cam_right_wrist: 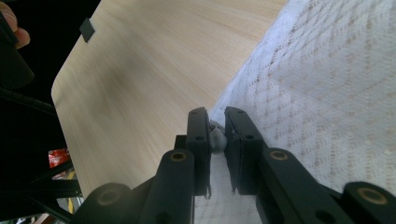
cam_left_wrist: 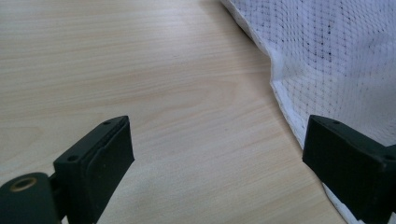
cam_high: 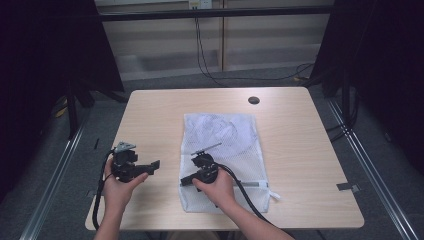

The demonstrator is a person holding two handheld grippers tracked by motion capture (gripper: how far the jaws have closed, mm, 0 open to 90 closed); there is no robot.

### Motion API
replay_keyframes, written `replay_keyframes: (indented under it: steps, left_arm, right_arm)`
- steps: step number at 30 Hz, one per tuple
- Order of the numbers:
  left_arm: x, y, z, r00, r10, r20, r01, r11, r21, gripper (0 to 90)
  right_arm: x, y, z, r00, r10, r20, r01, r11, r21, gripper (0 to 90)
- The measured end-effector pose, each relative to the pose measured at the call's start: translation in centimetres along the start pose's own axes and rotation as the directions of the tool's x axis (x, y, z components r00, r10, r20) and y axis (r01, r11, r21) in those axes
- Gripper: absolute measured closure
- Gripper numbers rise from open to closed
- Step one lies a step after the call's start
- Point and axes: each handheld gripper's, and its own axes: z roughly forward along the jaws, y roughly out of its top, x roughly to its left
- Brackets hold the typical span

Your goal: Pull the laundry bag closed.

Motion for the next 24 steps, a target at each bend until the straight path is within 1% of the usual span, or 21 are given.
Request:
replay_keyframes:
  steps: [1,2,9,10,13,14,15,17,22,24]
  left_arm:
    - [0.02,-0.01,-0.03,1.0,0.006,-0.001,-0.006,1.0,0.006,8.4]
    - [0.03,-0.01,-0.03,1.0,0.008,0.001,-0.008,0.9999,0.008,8.4]
    - [-0.03,0.0,-0.03,0.9999,0.007,0.009,-0.007,0.9999,0.008,8.4]
    - [-0.11,-0.02,0.05,1.0,-0.003,0.008,0.003,1.0,0.0,8.4]
    - [-0.12,-0.01,0.03,0.9999,-0.003,0.01,0.003,1.0,-0.002,8.4]
    - [-0.12,-0.01,0.03,0.9999,-0.004,0.011,0.004,1.0,-0.003,8.4]
    - [-0.01,0.01,-0.04,0.9999,0.008,0.013,-0.008,0.9999,0.007,8.4]
    - [-0.05,0.0,-0.05,0.9999,0.003,0.013,-0.003,1.0,0.004,8.4]
    - [-0.11,0.05,-0.18,0.9999,0.001,0.014,-0.001,1.0,-0.001,8.4]
    - [-0.1,0.07,-0.23,0.9998,0.001,0.019,-0.001,1.0,-0.003,8.5]
  right_arm:
    - [0.01,0.01,0.04,1.0,-0.003,-0.002,0.003,1.0,0.001,80.6]
    - [0.1,0.04,0.13,1.0,0.006,0.0,-0.006,1.0,0.005,80.8]
    - [0.2,0.09,0.59,0.9999,0.009,0.006,-0.009,1.0,0.019,82.2]
    - [0.2,0.09,0.65,0.9999,0.013,0.008,-0.013,1.0,0.022,82.4]
    - [0.12,0.1,0.86,0.9998,0.01,0.017,-0.01,0.999,0.031,83.7]
    - [0.1,0.11,0.86,0.9998,0.011,0.015,-0.012,0.999,0.032,84.0]
    - [0.11,0.11,0.85,0.9997,0.015,0.018,-0.015,0.999,0.032,84.1]
    - [0.15,0.13,0.83,0.9994,0.025,0.025,-0.026,0.999,0.031,84.8]
    - [0.27,0.22,0.51,0.9986,0.046,0.026,-0.047,0.998,0.029,85.7]
    - [0.22,0.28,0.36,0.9986,0.053,0.008,-0.053,0.998,0.027,85.8]
